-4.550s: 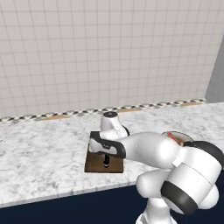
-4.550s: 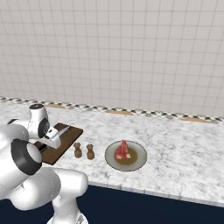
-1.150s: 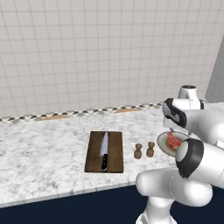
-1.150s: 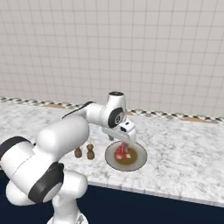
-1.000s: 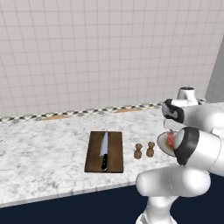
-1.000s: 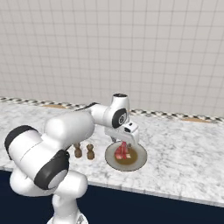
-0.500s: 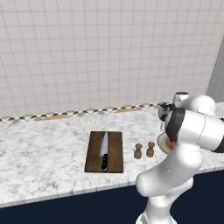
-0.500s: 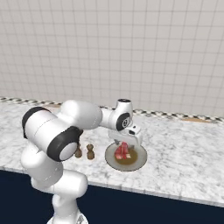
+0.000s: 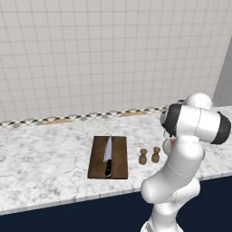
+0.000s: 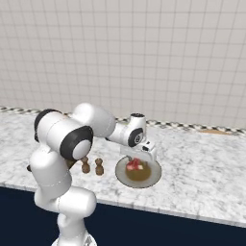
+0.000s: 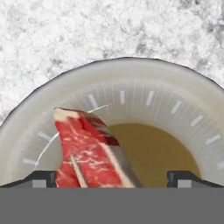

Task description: Pick up the knife from the drawer and place it on the cutting board. Then place the meat from the plate to the cutting board.

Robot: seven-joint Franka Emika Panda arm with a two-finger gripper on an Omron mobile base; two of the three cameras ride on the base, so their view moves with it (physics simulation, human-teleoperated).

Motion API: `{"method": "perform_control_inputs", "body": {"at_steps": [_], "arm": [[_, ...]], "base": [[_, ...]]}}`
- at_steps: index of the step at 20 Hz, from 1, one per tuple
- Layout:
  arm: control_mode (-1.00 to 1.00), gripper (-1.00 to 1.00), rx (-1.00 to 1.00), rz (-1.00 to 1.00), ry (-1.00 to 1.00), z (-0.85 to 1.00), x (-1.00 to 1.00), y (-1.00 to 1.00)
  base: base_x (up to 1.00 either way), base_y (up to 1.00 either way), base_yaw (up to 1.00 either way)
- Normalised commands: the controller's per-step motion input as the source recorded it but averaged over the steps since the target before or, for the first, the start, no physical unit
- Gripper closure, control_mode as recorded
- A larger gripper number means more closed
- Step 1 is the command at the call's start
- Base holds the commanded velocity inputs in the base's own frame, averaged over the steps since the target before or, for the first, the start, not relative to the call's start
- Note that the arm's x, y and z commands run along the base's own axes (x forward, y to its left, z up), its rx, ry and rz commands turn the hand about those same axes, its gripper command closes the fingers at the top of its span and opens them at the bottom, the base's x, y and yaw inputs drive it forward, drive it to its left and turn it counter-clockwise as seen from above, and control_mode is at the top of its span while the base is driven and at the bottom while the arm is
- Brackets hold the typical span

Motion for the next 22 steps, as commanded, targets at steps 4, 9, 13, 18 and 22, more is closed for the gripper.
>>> {"method": "perform_control_inputs", "body": {"at_steps": [4, 9, 13, 18, 22], "arm": [[-1.0, -1.0, 0.0, 0.0, 0.0, -0.24, 0.05, 0.01], [-1.0, -1.0, 0.0, 0.0, -0.07, -0.14, -0.07, 0.0], [-1.0, -1.0, 0.0, 0.0, -0.06, -0.14, -0.04, 0.03], [-1.0, 1.0, 0.0, 0.0, -0.05, -0.17, -0.06, 0.06], [-1.0, 1.0, 0.0, 0.0, -0.07, -0.04, -0.07, 0.02]], "base": [[0.0, 0.0, 0.0], [0.0, 0.0, 0.0], [0.0, 0.0, 0.0], [0.0, 0.0, 0.0], [0.0, 0.0, 0.0]]}}
